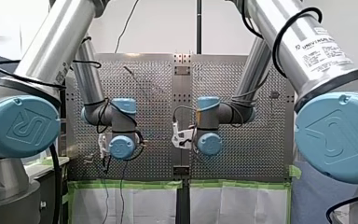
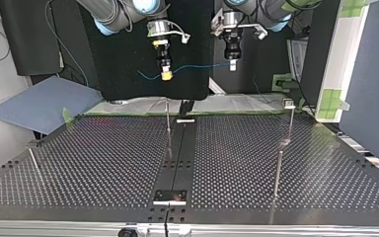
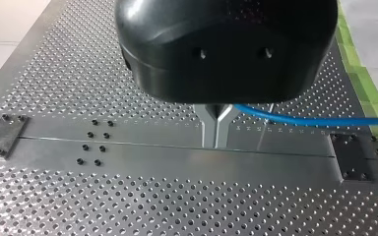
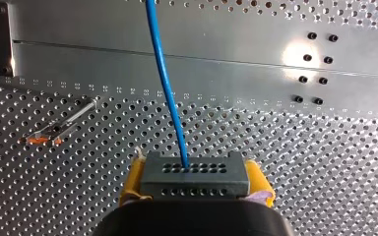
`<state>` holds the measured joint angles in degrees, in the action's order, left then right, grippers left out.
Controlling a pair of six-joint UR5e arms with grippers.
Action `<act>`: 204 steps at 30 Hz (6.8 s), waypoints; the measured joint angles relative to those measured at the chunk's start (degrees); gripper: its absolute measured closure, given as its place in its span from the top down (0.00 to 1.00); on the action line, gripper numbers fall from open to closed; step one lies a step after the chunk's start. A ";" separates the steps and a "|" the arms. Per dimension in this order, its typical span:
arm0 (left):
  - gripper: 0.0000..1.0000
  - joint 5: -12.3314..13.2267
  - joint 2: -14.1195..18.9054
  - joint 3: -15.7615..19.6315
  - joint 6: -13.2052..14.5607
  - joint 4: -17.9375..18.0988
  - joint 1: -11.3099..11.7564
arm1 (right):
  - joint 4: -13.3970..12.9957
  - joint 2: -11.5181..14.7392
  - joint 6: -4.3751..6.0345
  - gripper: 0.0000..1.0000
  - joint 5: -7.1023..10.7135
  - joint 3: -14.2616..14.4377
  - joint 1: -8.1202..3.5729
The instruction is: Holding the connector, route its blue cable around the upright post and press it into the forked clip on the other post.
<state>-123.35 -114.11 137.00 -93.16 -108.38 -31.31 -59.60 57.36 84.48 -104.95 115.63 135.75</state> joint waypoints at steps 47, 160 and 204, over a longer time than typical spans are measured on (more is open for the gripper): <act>0.02 0.00 0.00 0.00 0.00 0.00 0.00 | 0.00 0.00 0.00 0.00 0.00 0.00 0.00; 0.02 0.73 2.52 -5.65 4.75 -12.84 1.01 | 5.42 -0.49 0.53 0.00 -2.58 -2.69 0.13; 0.02 -4.26 23.11 -15.51 -1.22 -31.29 10.78 | 27.99 15.81 1.77 0.00 13.70 -25.27 -1.82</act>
<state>-127.61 -91.00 121.49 -94.38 -139.67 -20.53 -31.61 73.17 86.25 -91.25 90.36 133.93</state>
